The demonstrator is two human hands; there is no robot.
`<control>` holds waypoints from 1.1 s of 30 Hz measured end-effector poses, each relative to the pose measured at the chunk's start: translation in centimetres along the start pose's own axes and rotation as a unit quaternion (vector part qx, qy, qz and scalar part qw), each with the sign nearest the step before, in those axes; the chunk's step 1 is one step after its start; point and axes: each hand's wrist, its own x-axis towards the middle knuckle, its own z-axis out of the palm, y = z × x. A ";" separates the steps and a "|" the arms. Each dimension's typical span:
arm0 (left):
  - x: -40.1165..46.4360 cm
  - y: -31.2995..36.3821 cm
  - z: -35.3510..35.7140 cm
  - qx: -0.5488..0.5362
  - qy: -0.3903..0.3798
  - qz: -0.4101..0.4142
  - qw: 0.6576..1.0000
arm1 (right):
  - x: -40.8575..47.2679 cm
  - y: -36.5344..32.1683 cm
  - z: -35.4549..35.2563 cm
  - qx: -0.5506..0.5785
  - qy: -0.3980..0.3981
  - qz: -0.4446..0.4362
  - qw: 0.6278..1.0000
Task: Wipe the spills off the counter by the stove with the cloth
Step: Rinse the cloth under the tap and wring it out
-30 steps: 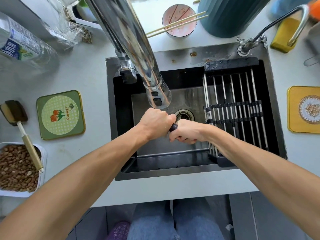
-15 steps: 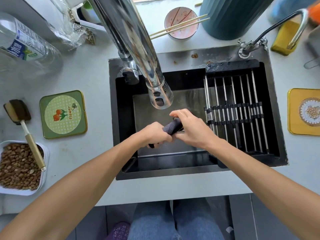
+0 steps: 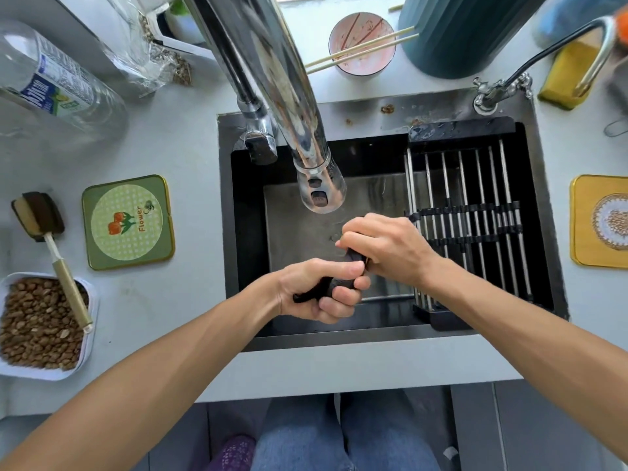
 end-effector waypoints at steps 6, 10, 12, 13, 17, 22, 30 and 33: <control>-0.3 2.3 -0.5 0.319 0.267 -0.031 0.909 | 1.9 -0.3 -0.7 -0.055 -0.211 0.053 0.975; 1.1 2.9 -0.8 0.488 0.396 -0.028 0.777 | 3.5 -0.6 -0.2 -0.109 -0.309 0.130 0.936; 1.6 2.8 -1.0 0.542 0.437 -0.025 0.717 | 3.9 -0.9 0.3 -0.113 -0.332 0.170 0.921; 1.9 2.7 -1.0 0.576 0.448 -0.026 0.684 | 3.8 -1.1 0.6 -0.108 -0.337 0.192 0.915; 2.7 2.5 -1.8 0.695 0.463 -0.024 0.549 | 2.9 -1.6 2.1 -0.025 -0.342 0.318 0.884; 3.5 2.6 -3.0 0.756 0.470 -0.013 0.455 | 2.7 -1.3 3.1 0.180 -0.343 0.476 0.789; 3.5 3.3 -3.9 0.815 0.435 0.041 0.381 | 2.2 -1.1 2.8 0.364 -0.319 0.532 0.695; 3.3 3.4 -4.0 0.829 0.417 0.027 0.372 | 2.1 -1.5 2.9 0.417 -0.313 0.537 0.663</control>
